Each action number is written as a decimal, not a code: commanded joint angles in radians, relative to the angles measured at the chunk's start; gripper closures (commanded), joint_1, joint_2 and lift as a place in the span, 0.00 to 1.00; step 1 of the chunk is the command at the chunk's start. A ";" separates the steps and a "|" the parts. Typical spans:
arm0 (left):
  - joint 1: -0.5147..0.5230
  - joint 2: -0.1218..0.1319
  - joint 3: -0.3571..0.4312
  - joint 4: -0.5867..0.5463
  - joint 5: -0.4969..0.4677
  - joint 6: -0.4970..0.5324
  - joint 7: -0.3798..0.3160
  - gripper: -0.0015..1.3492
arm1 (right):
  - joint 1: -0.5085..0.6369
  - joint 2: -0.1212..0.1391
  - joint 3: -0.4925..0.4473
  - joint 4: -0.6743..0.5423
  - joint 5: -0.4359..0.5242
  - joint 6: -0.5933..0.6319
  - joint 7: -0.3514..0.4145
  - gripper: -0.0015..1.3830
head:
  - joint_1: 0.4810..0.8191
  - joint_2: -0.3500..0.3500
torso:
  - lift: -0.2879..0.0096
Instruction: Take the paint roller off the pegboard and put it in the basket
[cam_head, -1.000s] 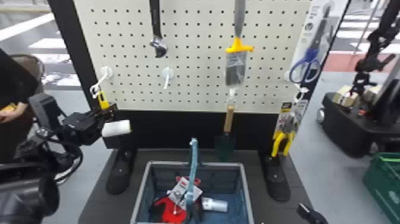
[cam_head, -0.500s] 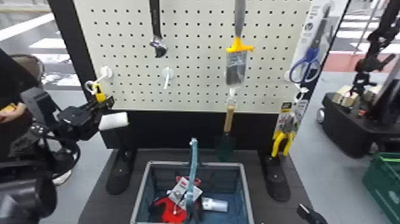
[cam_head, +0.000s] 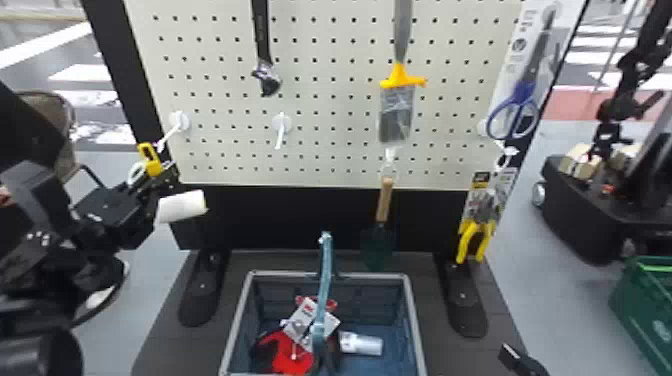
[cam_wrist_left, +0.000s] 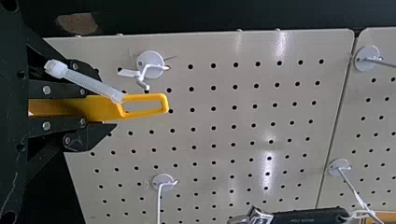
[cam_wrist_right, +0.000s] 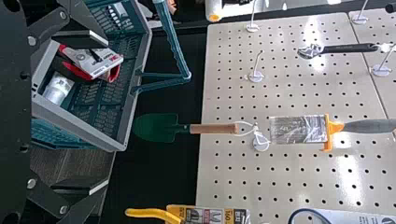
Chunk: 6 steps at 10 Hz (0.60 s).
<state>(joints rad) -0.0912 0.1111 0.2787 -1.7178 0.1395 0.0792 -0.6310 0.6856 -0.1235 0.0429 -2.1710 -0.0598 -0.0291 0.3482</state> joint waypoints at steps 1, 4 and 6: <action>0.064 -0.027 0.019 -0.041 0.028 -0.002 0.010 0.90 | 0.000 -0.001 0.000 0.000 0.000 0.000 0.000 0.18 | 0.20 0.50 | 0.63; 0.210 -0.077 0.014 -0.181 0.138 0.051 0.105 0.90 | 0.000 0.001 0.000 0.000 0.000 0.000 0.000 0.18 | 0.20 0.50 | 0.63; 0.291 -0.097 -0.023 -0.259 0.261 0.082 0.195 0.90 | 0.000 -0.001 0.000 0.002 0.000 0.000 0.000 0.18 | 0.20 0.50 | 0.63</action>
<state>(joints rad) 0.1780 0.0196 0.2690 -1.9617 0.3541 0.1567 -0.4393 0.6856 -0.1230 0.0429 -2.1685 -0.0598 -0.0291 0.3482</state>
